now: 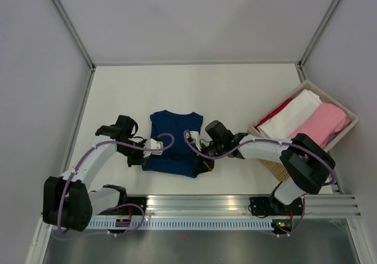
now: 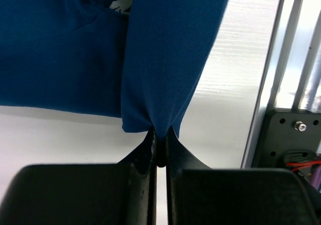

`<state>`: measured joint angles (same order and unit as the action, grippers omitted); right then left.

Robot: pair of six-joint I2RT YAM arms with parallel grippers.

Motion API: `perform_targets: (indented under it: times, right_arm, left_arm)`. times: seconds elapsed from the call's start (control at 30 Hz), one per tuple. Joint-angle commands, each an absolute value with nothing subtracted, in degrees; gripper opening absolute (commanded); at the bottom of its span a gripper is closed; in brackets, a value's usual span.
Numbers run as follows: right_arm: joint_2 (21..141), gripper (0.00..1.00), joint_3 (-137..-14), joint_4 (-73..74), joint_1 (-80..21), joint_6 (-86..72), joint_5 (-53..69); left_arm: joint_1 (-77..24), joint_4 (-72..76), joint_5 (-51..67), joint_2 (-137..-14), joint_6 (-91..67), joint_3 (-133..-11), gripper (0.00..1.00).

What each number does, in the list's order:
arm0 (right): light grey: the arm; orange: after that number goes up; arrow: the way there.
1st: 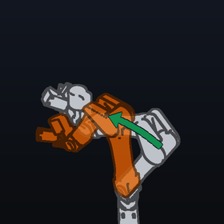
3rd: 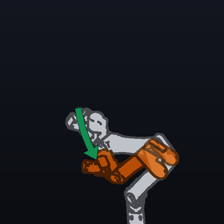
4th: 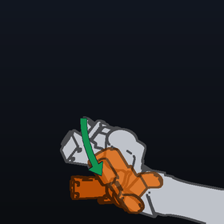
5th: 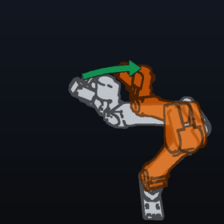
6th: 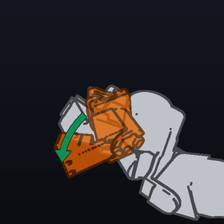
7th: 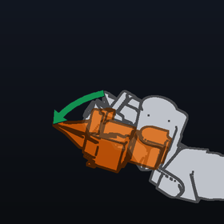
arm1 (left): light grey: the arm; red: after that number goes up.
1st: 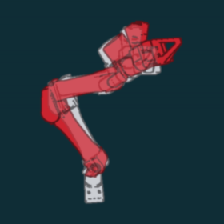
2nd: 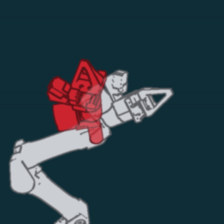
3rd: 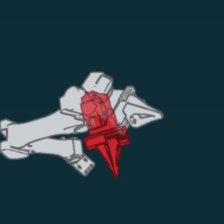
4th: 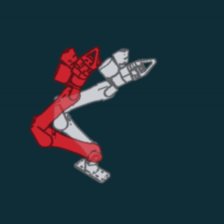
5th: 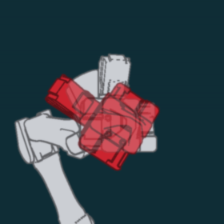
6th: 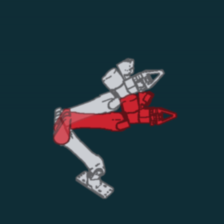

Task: Roll the t-shirts
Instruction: Roll the tshirt

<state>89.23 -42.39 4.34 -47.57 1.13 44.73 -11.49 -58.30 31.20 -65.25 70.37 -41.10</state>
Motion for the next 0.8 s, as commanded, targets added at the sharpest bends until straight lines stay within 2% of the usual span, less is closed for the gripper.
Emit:
perform_targets:
  times: [0.0, 0.13, 0.2, 0.23, 0.33, 0.4, 0.57, 0.6, 0.77]
  right_arm:
    - [93.94, 0.00, -46.22, 7.03, -43.69, 1.58, 53.79]
    - [99.75, 0.00, -47.73, 4.58, -39.56, 1.93, 54.50]
    - [100.20, 0.11, -47.03, 1.08, -38.24, 0.62, 50.56]
    - [100.28, 0.23, -46.93, 0.53, -37.62, 0.18, 49.67]
    - [99.32, 0.38, -46.33, 0.01, -37.53, 0.96, 48.43]
    - [95.03, 0.44, -43.61, -3.24, -37.53, 0.62, 47.82]
    - [85.52, 0.52, -38.60, -6.05, -39.37, -2.28, 40.09]
    - [85.00, 0.60, -37.80, -7.20, -40.94, -3.07, 37.90]
    - [86.74, 0.62, -34.81, -18.26, -46.75, -10.44, 30.51]
  left_arm:
    - [-10.55, -62.85, 33.40, -70.20, 76.29, -44.12, 0.02]
    - [-9.41, -62.23, 33.75, -78.03, 75.50, -47.63, 0.02]
    - [-8.79, -58.20, 32.70, -80.06, 73.84, -48.69, 0.03]
    - [-8.62, -57.31, 32.78, -81.55, 73.57, -49.04, 0.03]
    - [-8.61, -57.22, 33.48, -84.10, 73.30, -50.01, 0.04]
    - [-8.61, -57.22, 33.23, -85.34, 72.95, -50.10, 0.04]
    - [-8.53, -57.13, 34.01, -86.22, 72.51, -49.57, 0.04]
    - [-8.53, -57.13, 34.27, -86.22, 72.42, -49.66, 0.04]
    - [-8.53, -56.95, 34.45, -86.57, 71.90, -49.92, 0.05]
